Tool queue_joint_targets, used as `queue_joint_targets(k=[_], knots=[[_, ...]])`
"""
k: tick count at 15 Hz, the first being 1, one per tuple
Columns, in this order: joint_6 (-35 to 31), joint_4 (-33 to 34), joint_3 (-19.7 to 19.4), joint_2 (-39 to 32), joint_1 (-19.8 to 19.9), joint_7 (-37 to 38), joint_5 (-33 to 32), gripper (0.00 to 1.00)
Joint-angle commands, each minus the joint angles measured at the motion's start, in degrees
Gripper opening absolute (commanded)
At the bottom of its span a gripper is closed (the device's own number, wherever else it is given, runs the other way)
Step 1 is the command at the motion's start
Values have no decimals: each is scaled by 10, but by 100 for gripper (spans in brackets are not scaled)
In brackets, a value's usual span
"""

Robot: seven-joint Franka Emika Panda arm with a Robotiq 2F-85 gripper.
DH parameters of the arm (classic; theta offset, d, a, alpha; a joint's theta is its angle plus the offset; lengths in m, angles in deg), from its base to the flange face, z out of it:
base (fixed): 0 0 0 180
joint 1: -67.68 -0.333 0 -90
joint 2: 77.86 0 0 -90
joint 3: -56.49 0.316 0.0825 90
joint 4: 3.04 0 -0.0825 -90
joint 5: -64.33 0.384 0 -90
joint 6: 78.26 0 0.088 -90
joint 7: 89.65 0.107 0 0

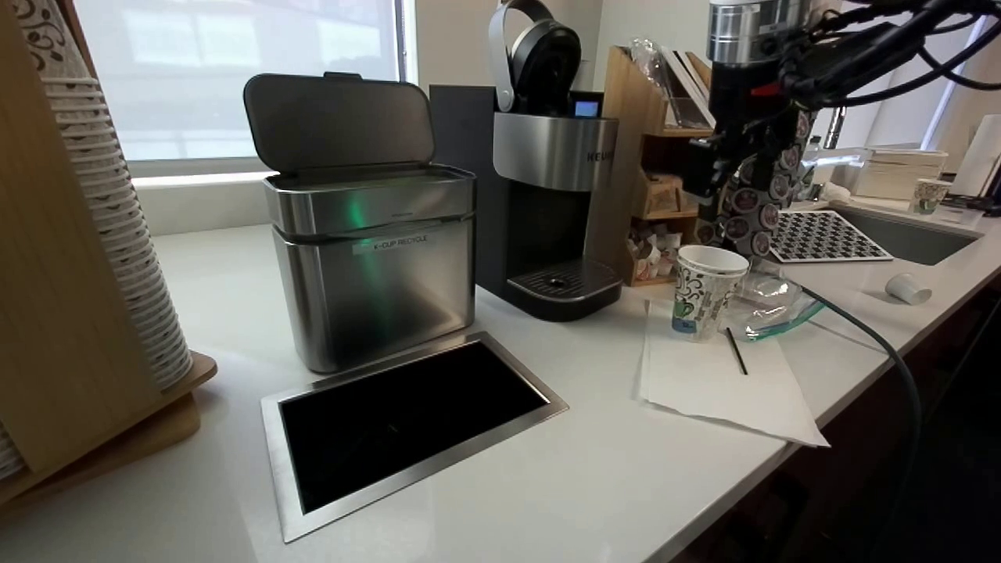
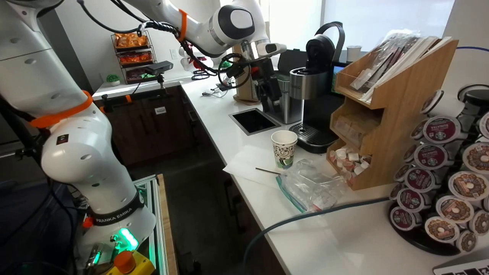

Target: Place the stacked coffee cups on the napkin upright.

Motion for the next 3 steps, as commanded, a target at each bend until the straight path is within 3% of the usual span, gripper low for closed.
queue_joint_targets(k=[1,3], knots=[[-8,-10,8,10,13,-14,14,100],[-13,-25,5,26,18,-31,27,100]])
